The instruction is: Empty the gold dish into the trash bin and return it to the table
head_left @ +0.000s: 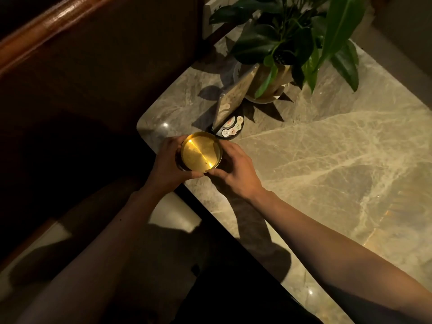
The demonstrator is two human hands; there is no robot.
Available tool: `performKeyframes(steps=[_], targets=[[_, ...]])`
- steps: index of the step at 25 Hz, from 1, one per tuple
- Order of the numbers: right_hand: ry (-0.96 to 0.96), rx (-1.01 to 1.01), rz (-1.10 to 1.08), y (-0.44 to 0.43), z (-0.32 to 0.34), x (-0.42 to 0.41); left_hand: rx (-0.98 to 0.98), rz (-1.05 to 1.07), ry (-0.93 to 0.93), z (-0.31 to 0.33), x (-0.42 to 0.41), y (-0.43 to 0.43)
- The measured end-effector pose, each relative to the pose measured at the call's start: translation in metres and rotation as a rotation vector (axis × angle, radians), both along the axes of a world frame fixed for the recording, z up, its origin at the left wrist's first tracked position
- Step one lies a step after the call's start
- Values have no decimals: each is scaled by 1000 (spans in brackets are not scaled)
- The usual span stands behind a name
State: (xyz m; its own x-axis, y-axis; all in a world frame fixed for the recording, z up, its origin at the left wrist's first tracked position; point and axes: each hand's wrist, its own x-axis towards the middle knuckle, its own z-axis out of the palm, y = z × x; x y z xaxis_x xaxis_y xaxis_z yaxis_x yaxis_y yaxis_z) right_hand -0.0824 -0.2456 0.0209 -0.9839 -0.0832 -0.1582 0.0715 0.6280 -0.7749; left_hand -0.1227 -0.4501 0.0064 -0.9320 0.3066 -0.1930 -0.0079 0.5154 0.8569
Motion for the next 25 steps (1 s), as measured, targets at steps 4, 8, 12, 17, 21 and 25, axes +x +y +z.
performKeyframes(steps=[4, 8, 12, 17, 21, 25], targets=[[-21, 33, 2, -5, -10, -8, -21, 16, -1, -13, -7, -5], [-40, 58, 19, -11, -16, -15, -33, 27, -10, -25, -10, -10], [-45, 72, 12, -14, -19, -16, -10, 12, -4, -31, -10, -11], [-55, 64, -19, -15, -19, -15, -29, 24, 35, -31, -8, -6], [-81, 43, -42, -16, -17, -13, -8, 20, 70, -32, -2, -7], [-32, 22, -71, -11, -13, -4, 19, 139, 88, -19, 16, -3]])
